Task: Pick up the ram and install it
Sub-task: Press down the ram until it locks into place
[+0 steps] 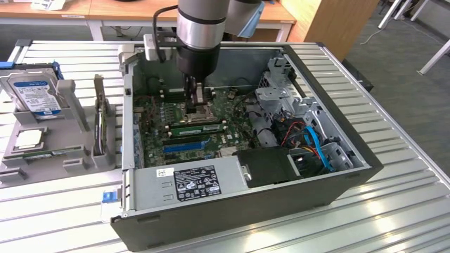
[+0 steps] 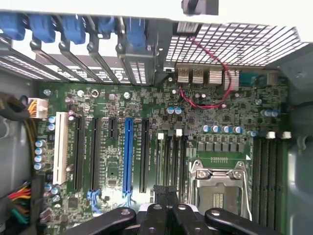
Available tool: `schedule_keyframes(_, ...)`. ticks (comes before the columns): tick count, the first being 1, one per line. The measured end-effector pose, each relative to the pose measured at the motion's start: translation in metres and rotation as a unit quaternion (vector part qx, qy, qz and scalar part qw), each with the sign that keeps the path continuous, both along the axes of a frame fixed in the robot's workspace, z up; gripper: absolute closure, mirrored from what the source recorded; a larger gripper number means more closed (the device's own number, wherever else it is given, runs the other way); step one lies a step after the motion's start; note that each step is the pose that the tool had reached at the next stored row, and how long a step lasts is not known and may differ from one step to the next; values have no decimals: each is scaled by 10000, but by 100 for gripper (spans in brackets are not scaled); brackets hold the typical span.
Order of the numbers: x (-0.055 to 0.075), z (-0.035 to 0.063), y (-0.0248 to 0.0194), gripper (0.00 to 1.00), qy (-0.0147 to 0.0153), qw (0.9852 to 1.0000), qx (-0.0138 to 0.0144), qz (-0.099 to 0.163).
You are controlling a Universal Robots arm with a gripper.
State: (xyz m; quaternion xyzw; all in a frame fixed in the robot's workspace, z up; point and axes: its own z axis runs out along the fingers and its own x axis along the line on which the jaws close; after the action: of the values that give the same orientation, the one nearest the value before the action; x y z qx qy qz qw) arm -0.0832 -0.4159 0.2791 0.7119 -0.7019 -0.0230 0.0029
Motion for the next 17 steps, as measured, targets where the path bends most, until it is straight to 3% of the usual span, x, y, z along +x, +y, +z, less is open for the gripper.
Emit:
schedule_keyframes(10,0,322,0,90,0,10000,0,0)
schedule_keyframes(17,0,480,0,90,0,10000,0,0)
